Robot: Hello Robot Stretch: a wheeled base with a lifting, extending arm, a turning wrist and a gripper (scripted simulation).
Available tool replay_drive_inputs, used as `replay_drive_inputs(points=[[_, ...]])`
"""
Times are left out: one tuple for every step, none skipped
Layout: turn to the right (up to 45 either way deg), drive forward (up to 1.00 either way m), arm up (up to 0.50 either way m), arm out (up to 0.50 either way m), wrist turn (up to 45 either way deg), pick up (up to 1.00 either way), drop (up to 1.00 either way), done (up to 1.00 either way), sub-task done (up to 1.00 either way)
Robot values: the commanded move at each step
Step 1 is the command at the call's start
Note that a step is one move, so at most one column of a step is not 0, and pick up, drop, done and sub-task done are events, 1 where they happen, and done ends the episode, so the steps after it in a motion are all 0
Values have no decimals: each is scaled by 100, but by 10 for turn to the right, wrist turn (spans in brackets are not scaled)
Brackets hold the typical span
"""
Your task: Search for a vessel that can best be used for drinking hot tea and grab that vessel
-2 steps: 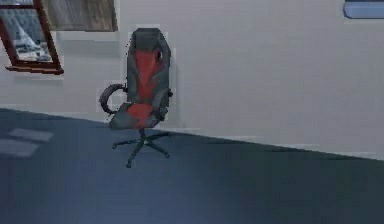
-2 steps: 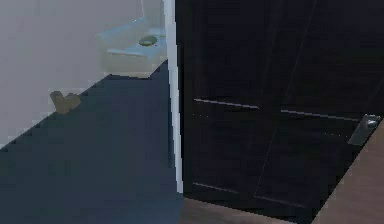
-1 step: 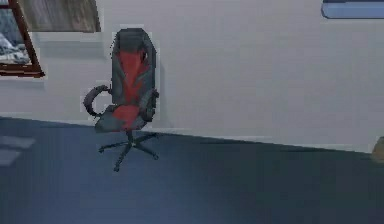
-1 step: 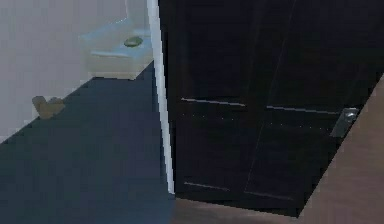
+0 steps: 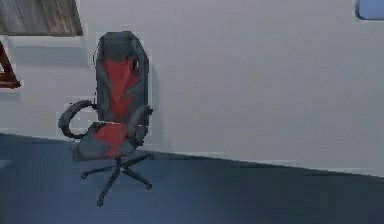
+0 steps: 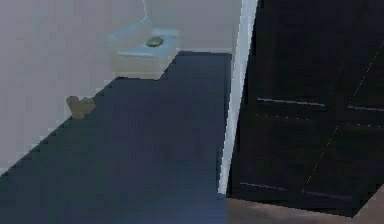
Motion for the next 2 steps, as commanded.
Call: replay_drive_inputs(points=[[-360, 0, 0, 0, 0, 0, 0, 0, 0], [0, 30, 0, 0, 0, 0, 0, 0, 0]])
